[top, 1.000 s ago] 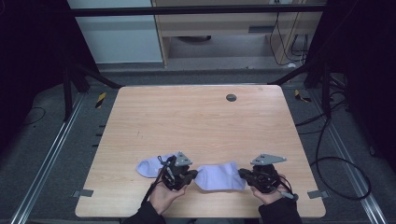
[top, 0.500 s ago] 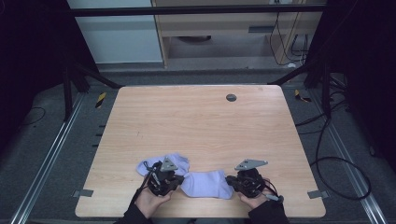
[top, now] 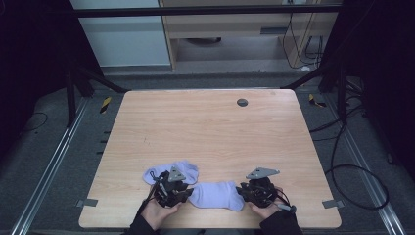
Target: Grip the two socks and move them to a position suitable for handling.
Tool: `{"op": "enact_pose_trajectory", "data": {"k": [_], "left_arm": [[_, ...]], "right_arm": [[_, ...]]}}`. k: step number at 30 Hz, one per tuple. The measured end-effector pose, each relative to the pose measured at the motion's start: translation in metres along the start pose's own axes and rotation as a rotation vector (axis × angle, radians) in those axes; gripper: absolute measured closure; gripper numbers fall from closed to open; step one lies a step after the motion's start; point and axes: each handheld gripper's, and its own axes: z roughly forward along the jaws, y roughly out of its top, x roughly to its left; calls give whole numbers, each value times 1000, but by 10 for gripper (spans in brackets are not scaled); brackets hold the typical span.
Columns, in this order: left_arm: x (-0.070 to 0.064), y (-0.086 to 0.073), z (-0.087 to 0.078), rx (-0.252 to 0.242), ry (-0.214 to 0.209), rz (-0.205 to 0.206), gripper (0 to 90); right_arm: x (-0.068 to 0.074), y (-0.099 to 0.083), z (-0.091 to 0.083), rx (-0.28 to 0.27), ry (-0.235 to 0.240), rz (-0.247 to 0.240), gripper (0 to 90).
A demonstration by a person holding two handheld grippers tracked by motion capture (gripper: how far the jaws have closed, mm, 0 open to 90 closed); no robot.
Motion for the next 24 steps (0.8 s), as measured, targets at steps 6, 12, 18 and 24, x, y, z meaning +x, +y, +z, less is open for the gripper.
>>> {"op": "enact_pose_trajectory", "data": {"k": [6, 12, 18, 24], "left_arm": [[15, 1, -20, -76, 52, -30, 560], [43, -5, -36, -135, 108, -92, 496], [71, -14, -47, -163, 163, -134, 442], [96, -25, -52, -162, 212, -183, 428]], "right_arm": [[-5, 6, -8, -82, -20, 29, 581], [-6, 14, -9, -143, -32, 44, 527], [-2, 28, -5, -182, -27, 47, 472], [13, 49, 10, -200, -6, 21, 433]]}}
